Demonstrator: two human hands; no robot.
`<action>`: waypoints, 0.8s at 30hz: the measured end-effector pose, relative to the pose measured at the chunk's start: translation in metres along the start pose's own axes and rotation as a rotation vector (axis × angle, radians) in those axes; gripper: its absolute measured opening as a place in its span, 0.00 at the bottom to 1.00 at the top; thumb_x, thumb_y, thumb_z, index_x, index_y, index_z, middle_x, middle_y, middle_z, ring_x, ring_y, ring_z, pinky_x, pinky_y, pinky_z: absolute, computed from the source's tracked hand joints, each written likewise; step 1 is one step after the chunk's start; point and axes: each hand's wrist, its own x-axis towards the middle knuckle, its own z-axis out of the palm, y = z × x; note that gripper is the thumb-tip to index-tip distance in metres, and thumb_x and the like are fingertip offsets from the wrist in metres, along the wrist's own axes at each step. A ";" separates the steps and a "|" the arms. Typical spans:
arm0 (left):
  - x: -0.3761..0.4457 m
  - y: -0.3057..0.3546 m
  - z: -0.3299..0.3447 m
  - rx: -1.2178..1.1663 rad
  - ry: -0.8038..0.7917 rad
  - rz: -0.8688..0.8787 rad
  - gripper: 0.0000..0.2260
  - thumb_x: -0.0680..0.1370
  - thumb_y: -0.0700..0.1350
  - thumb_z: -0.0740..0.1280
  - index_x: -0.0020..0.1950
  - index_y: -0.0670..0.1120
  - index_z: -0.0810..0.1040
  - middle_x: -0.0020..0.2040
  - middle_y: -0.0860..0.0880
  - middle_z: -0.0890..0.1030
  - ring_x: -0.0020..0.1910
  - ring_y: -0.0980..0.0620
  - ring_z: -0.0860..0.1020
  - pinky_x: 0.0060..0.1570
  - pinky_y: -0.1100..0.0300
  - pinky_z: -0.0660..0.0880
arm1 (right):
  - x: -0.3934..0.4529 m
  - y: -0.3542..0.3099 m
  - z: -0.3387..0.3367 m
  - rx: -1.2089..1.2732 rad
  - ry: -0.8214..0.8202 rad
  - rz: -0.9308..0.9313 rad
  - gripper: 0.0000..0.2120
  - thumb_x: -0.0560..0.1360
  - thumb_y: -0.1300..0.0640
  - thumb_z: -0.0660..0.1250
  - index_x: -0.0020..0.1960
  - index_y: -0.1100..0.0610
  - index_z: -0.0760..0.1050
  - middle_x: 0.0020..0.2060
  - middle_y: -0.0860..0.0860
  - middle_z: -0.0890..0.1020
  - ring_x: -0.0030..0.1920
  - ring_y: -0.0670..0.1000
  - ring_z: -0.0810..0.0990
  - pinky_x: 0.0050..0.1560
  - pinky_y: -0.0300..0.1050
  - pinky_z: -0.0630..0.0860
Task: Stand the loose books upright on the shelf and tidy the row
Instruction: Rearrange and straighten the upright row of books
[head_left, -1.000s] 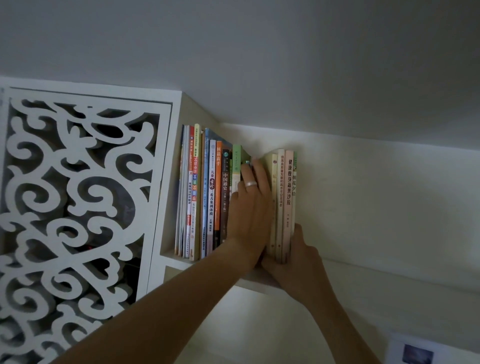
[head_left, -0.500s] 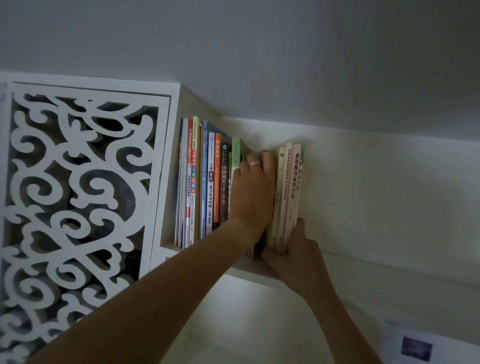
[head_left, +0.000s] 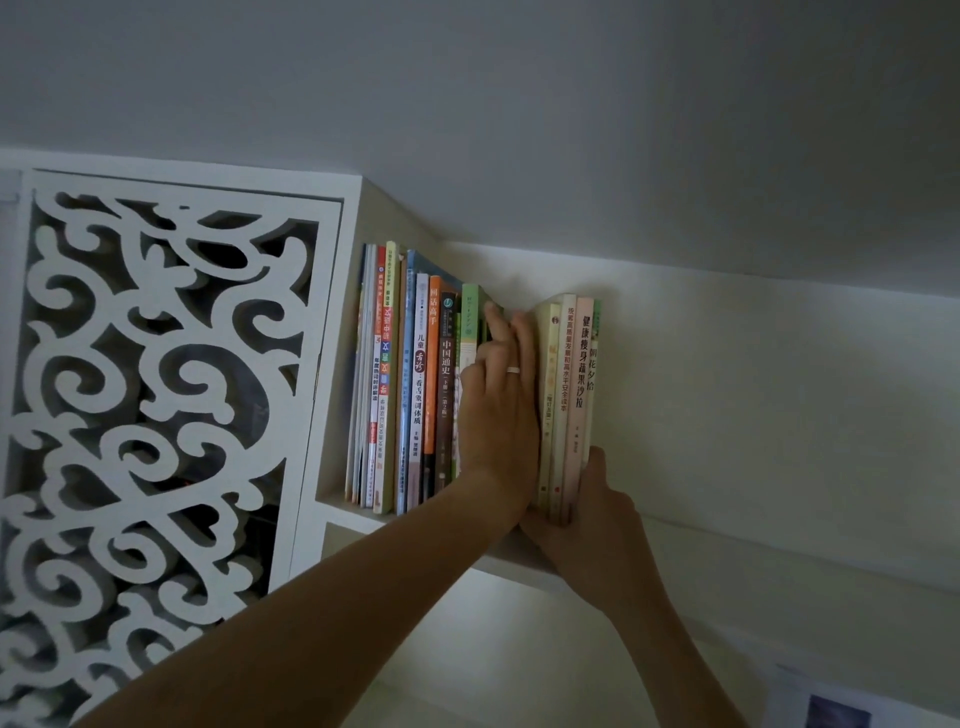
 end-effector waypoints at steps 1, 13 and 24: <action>0.000 -0.001 0.000 0.030 -0.017 0.005 0.38 0.82 0.54 0.58 0.81 0.32 0.45 0.79 0.30 0.58 0.66 0.44 0.73 0.58 0.57 0.74 | 0.000 0.000 0.000 -0.003 -0.005 -0.001 0.29 0.72 0.44 0.75 0.59 0.47 0.58 0.58 0.47 0.78 0.46 0.49 0.77 0.32 0.26 0.72; 0.014 -0.018 -0.011 -0.281 0.060 -0.002 0.32 0.76 0.50 0.71 0.75 0.40 0.65 0.67 0.37 0.74 0.62 0.41 0.75 0.60 0.49 0.74 | 0.000 -0.001 0.001 0.002 -0.016 0.007 0.29 0.72 0.44 0.74 0.59 0.48 0.57 0.54 0.47 0.78 0.46 0.49 0.78 0.34 0.29 0.73; -0.026 0.007 -0.019 -0.692 0.017 -0.289 0.22 0.82 0.46 0.67 0.72 0.37 0.69 0.63 0.38 0.77 0.52 0.48 0.83 0.50 0.59 0.82 | 0.001 -0.001 -0.001 0.000 -0.037 0.040 0.31 0.73 0.38 0.71 0.64 0.52 0.60 0.58 0.49 0.81 0.44 0.49 0.80 0.36 0.28 0.72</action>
